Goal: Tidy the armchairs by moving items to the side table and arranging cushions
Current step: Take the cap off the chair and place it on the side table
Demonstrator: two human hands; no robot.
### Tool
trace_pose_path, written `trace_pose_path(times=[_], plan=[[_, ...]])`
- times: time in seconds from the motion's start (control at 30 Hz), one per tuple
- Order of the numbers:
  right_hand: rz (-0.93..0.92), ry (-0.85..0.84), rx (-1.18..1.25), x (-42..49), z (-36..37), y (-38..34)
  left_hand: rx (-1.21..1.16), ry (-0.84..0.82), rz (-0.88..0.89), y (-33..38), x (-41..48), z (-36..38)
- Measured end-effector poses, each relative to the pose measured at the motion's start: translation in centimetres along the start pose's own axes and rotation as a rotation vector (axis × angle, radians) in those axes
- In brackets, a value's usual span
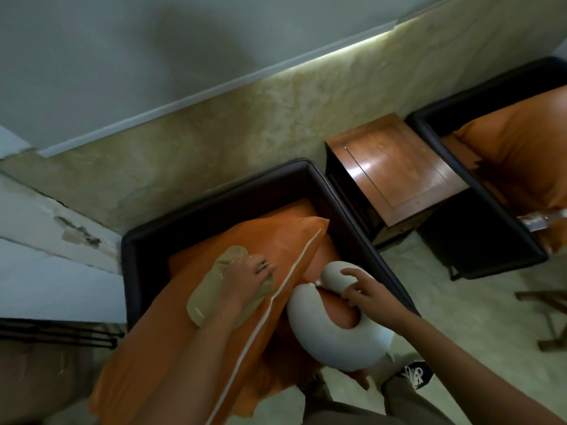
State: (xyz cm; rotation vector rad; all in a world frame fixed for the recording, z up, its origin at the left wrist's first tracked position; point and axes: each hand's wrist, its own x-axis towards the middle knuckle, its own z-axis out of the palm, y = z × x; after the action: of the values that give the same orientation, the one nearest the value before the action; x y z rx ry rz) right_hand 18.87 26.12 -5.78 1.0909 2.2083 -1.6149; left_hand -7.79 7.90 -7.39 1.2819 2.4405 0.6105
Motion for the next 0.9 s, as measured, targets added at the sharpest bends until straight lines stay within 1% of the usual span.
trace_pose_path(times=[0.17,0.27,0.37,0.57,0.67,0.8,0.9], plan=[[-0.012,0.035,0.048,-0.1,-3.4,1.5,-0.105,-0.009,-0.059,6.2,2.0,0.7],[-0.035,0.036,0.067,-0.2,-6.7,3.0,-0.088,-0.004,-0.069,10.1,3.5,2.3],[-0.066,0.038,0.093,-0.4,-11.0,5.2,-0.136,0.017,-0.065,14.5,5.0,4.2],[-0.118,0.054,0.136,-1.3,-21.3,10.5,-0.178,0.11,-0.088,26.4,7.5,8.1],[-0.135,0.06,0.157,-1.6,-26.3,13.3,-0.208,0.112,-0.096,31.6,9.4,10.2],[-0.129,0.095,0.178,-1.7,-31.9,15.3,-0.225,0.104,-0.087,37.7,12.7,12.3],[-0.117,0.1,0.194,-0.5,-35.1,16.1,-0.203,0.115,-0.08,40.8,15.7,13.4]])
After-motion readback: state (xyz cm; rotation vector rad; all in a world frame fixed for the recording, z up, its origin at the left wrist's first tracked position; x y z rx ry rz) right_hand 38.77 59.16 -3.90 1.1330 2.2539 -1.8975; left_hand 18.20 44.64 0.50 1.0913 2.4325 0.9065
